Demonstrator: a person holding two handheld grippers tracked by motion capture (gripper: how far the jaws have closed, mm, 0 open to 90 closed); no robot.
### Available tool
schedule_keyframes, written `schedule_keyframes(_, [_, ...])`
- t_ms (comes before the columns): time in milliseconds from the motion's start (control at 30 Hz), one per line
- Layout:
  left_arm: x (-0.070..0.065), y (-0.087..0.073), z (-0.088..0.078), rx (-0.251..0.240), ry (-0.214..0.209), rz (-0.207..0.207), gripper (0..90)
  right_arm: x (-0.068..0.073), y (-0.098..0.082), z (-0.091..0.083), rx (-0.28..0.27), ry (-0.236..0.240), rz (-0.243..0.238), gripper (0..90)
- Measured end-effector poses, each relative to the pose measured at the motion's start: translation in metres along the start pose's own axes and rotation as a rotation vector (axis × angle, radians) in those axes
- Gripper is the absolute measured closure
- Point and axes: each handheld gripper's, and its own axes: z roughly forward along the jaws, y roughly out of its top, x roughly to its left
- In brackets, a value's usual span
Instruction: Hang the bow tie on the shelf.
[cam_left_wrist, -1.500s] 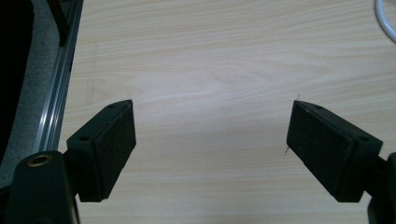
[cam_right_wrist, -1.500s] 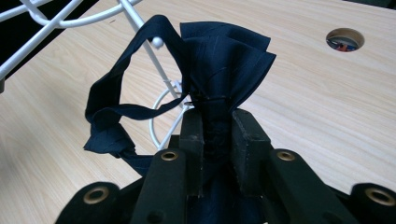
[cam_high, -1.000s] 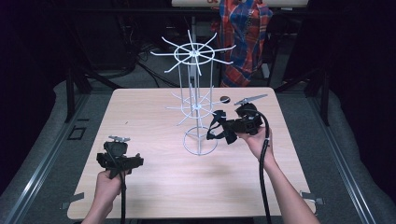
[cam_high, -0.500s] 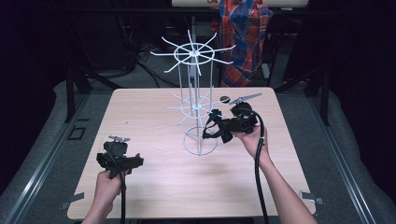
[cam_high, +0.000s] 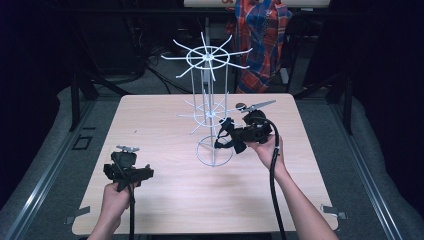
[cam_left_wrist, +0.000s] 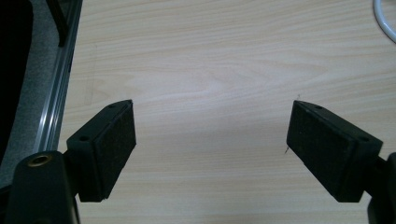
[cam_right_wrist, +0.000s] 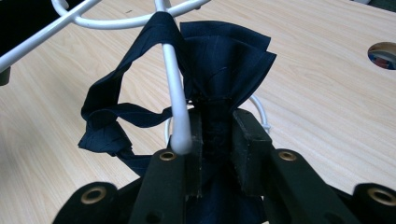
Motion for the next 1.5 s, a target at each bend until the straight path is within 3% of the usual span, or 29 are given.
schedule_keyframes(500, [0.000,0.000,0.000,0.002,-0.005,0.002,16.0,-0.005,-0.006,0.003,0.024,0.002,0.013,71.3])
schedule_keyframes(833, [0.000,0.000,0.000,0.003,-0.007,0.004,16.0,-0.005,-0.007,-0.001,0.032,-0.009,-0.007,66.5])
schedule_keyframes(1000, [0.000,0.000,-0.001,0.004,-0.005,0.005,16.0,-0.006,-0.010,-0.007,0.024,-0.025,-0.015,62.1])
schedule_keyframes(1500, [0.000,0.000,-0.001,0.004,-0.008,0.004,16.0,-0.007,-0.018,-0.030,0.050,-0.076,-0.064,36.3])
